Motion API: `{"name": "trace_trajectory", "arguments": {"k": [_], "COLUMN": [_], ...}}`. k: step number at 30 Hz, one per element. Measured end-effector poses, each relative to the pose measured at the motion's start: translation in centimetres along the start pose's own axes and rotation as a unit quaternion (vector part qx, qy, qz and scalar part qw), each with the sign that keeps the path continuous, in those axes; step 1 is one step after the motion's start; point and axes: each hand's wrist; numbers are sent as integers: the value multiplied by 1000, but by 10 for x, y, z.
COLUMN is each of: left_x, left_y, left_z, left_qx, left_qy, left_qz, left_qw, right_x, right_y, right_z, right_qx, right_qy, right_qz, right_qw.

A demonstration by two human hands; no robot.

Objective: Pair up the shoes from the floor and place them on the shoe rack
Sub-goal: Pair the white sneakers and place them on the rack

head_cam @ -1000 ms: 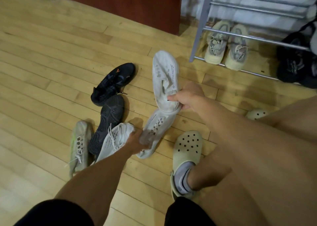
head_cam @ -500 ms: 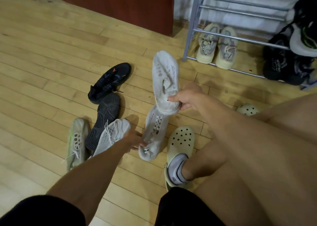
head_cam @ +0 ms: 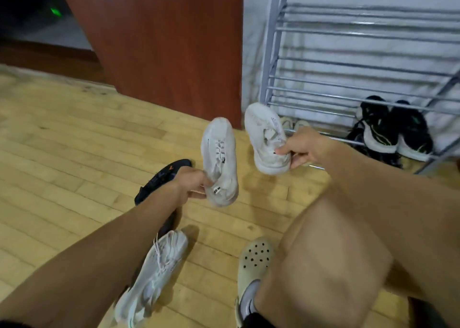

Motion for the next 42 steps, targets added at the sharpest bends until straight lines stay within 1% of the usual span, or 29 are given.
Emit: {"name": "trace_trajectory", "arguments": {"k": [3, 6, 10, 14, 19, 23, 30, 36, 40, 42], "left_x": [-17, -44, -95, -143, -182, -207, -221, -219, -217, -213], "left_y": [41, 71, 94, 108, 126, 133, 129, 119, 121, 124], "left_z": [4, 12, 26, 56, 115, 173, 259, 284, 276, 263], "left_qx": [-43, -68, -62, -42, -74, -86, -106, -129, -134, -139], "left_qy": [-12, -34, -74, -93, -46, -39, -16, 22, 0, -27], "left_qz": [11, 21, 17, 3, -7, 1, 31, 43, 25, 20], "left_qw": [999, 997, 995, 995, 996, 996, 994, 991, 991, 990], "right_x": [34, 66, 98, 123, 142, 151, 149, 137, 134, 133], "right_y": [4, 18, 41, 57, 59, 52, 36, 38, 36, 35], "right_z": [-11, -13, -3, 26, 84, 140, 224, 255, 251, 239], "right_qx": [-1, -20, -36, -32, -33, -25, 8, 3, -10, -15], "right_qy": [33, 59, 82, 109, 139, 153, 169, 149, 152, 150], "right_qz": [32, 58, 91, 118, 119, 99, 87, 72, 47, -17], "right_qw": [999, 996, 992, 987, 983, 983, 982, 986, 987, 989]}}
Point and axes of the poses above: each hand's wrist, its own z-axis towards the middle knuckle, its own x-axis out of the back of the hand, y = z × x, and after that the axes turned 10 degrees about -x, right-handed
